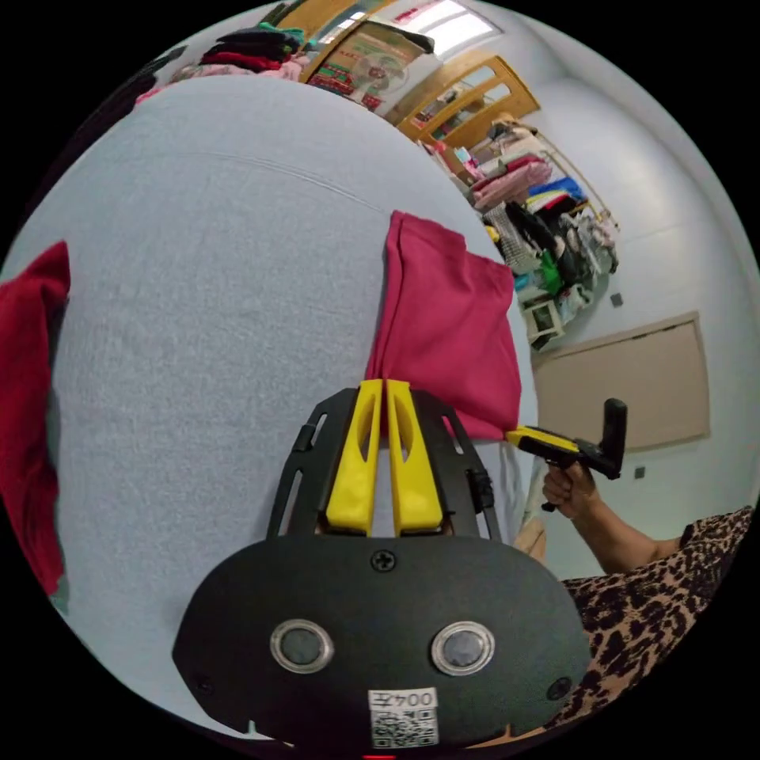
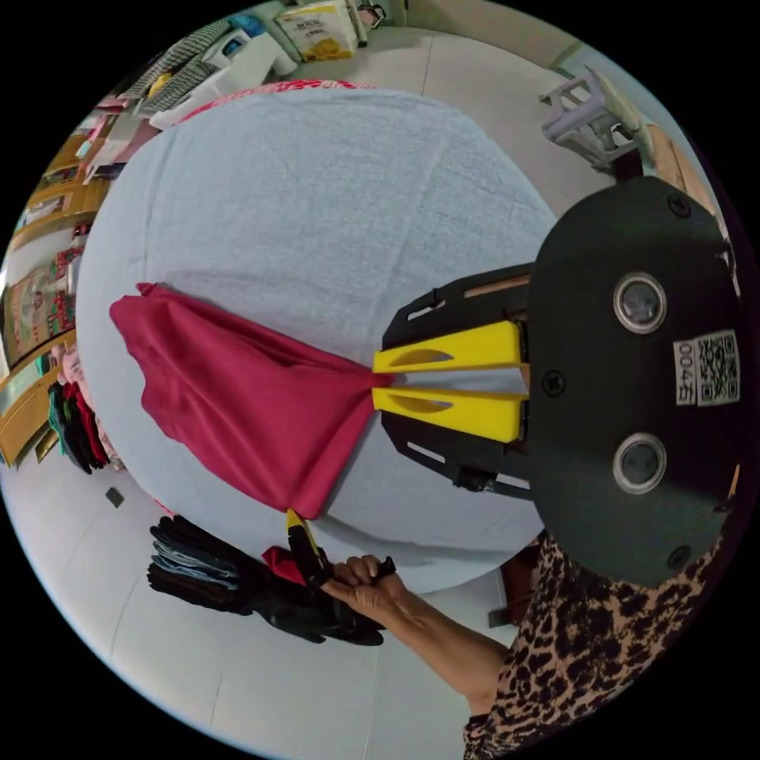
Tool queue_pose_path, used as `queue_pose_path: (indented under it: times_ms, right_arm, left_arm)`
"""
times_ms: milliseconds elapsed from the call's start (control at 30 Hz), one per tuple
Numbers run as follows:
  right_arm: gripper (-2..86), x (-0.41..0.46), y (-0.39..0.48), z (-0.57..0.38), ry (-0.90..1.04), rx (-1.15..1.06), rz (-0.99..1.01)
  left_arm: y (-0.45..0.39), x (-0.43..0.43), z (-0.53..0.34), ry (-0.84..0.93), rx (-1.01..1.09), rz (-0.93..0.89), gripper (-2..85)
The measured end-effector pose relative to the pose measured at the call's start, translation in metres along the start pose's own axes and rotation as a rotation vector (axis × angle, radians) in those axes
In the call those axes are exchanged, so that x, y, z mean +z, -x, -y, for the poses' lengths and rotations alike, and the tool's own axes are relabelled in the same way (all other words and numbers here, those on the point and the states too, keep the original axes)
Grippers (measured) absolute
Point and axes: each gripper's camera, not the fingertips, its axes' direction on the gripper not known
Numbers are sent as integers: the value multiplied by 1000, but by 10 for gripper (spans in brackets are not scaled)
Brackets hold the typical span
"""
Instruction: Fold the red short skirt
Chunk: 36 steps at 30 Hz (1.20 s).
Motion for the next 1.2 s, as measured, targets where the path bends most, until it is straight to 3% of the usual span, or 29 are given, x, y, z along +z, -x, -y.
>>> queue_pose_path:
  times_ms: [100, 233, 433, 600, 733, 933, 1067, 1200]
  right_arm:
    - [56, -20, -17, 2, 3, 18, -8]
    - [69, -66, -34, 27, -165, -37, -28]
    - [60, -70, -43, 114, -257, -155, -30]
    - [45, -42, -102, 169, -117, -53, -57]
    - [107, -79, -147, 152, -138, 2, 105]
    - [136, -87, -217, 48, 3, 177, 490]
    - [119, -64, -245, 13, 58, 262, 553]
    - [57, -51, -254, 19, 71, 281, 527]
  left_arm:
    - [24, -28, -13, -72, -72, -34, 24]
    - [30, -78, -14, -260, -55, -60, 31]
    - [-9, -41, 43, -169, 136, -101, 50]
    - [30, -6, 65, -45, 33, 5, 40]
    - [76, -37, 54, -125, -69, -163, 78]
    - [124, -89, -18, -131, -187, -479, 115]
    - [157, -81, -93, -110, -404, -657, 134]
    - [174, -57, -116, -83, -502, -700, 162]
